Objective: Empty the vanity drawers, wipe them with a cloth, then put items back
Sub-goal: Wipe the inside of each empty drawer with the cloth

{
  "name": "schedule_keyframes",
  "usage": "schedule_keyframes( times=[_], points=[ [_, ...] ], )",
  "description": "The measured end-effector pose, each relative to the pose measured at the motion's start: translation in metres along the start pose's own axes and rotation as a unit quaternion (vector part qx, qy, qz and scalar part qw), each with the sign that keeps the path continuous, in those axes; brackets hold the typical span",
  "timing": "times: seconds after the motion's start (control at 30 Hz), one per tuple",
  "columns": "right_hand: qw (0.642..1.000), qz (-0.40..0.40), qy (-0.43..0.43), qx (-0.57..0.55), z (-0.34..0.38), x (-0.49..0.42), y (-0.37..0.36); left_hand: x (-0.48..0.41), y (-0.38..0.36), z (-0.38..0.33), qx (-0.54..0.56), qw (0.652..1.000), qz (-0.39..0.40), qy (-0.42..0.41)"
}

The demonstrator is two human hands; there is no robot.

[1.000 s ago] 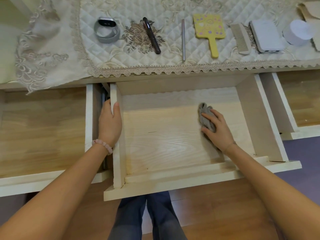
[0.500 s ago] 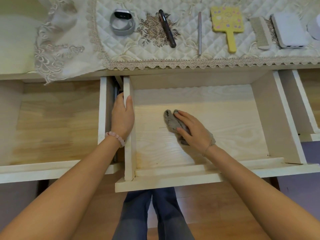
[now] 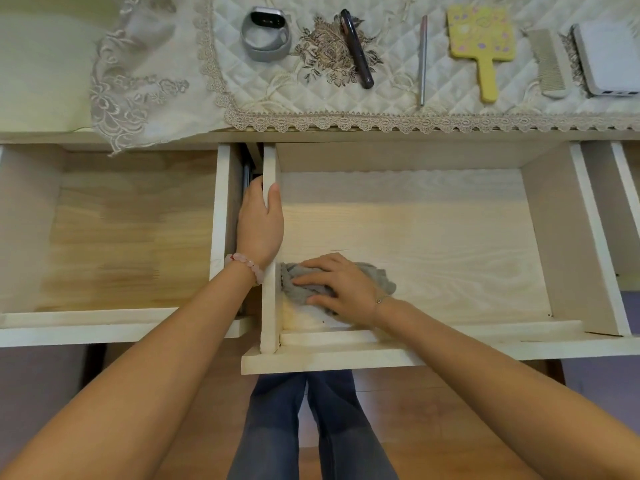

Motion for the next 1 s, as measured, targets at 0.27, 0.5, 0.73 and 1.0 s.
schedule_keyframes(
  times=[0.27, 0.5, 0.73, 1.0],
  points=[
    [1.000, -0.008, -0.002, 0.007, -0.026, 0.036, 0.029, 0.001, 0.001, 0.000, 0.011, 1.000, 0.004, -0.004],
    [0.987, -0.062, -0.145, 0.014, -0.108, 0.134, 0.089, 0.000, -0.001, 0.004, 0.001, 1.000, 0.004, 0.010],
    [0.944, -0.090, -0.316, -0.022, -0.173, 0.210, 0.111, 0.000, -0.001, 0.004, -0.004, 1.000, 0.001, 0.006],
    [0.942, -0.070, -0.312, -0.099, -0.157, 0.219, 0.092, 0.001, -0.001, 0.002, -0.001, 1.000, 0.000, 0.003]
  ],
)
Point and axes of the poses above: each hand's wrist, its own x-axis away from the middle knuckle, its own y-axis out of the back of the hand, z = x × y, the point moved 6 cm from there along -x, towards the middle knuckle, and after that the axes turned 11 degrees about z, right-handed, at the moved point
